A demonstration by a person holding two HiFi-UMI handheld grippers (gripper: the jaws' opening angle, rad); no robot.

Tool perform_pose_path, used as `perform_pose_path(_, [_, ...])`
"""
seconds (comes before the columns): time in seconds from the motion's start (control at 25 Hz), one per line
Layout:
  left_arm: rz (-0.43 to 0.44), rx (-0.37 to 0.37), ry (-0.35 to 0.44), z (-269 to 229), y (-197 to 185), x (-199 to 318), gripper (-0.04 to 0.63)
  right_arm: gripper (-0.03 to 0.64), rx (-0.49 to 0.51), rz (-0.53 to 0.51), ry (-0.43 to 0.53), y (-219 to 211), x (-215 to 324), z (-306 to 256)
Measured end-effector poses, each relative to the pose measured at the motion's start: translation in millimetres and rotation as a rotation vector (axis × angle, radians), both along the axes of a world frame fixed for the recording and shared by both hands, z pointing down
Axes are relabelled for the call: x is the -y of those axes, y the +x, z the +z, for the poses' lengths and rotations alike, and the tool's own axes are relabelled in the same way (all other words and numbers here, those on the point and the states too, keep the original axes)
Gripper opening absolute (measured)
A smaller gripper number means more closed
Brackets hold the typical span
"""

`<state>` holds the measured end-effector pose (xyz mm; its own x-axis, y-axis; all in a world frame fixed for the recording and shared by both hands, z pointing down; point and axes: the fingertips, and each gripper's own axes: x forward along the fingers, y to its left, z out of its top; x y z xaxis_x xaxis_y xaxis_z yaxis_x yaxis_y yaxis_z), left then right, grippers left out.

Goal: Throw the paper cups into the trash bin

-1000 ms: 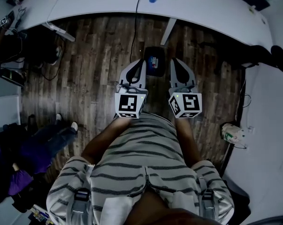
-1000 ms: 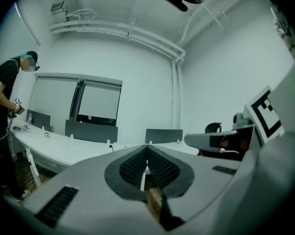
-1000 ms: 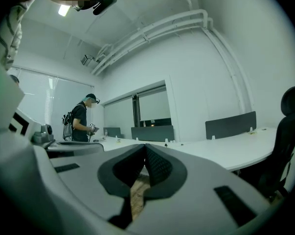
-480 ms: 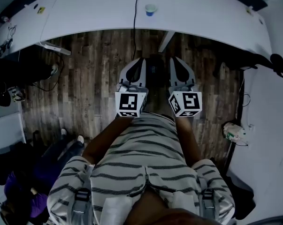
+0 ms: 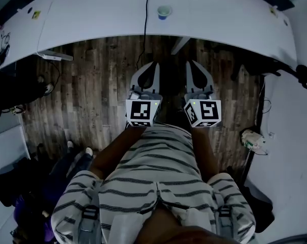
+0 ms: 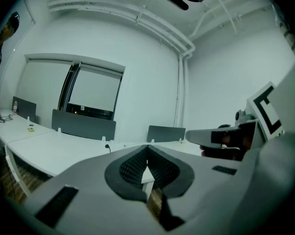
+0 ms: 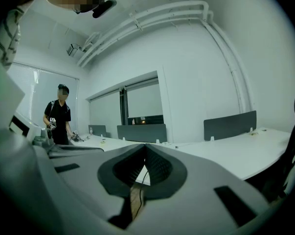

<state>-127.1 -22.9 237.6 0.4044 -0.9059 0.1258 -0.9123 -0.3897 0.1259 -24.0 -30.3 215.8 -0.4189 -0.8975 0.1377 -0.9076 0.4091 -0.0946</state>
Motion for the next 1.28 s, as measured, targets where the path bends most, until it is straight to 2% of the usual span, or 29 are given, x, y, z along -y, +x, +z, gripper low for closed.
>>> perform_pose_path(0.4, [-0.096, 0.048, -0.032, 26, 31, 43, 0.023, 0.017, 0.007, -0.094, -0.007, 23, 43, 15])
perform_pose_path(0.72, [-0.148, 0.066, -0.078, 58, 53, 83, 0.025, 0.017, 0.013, -0.132, -0.082, 44, 66, 53])
perform_pose_path(0.92, [-0.161, 0.074, -0.089, 75, 52, 108, 0.025, 0.017, 0.004, -0.15, -0.113, 43, 77, 69])
perform_pose_path(1.2, [-0.205, 0.031, -0.117, 99, 42, 136, 0.025, 0.017, -0.01, -0.157, -0.143, 39, 92, 90])
perform_pose_path(1.28, [-0.193, 0.032, -0.109, 103, 43, 143, 0.025, 0.017, -0.011, -0.146, -0.152, 41, 95, 95])
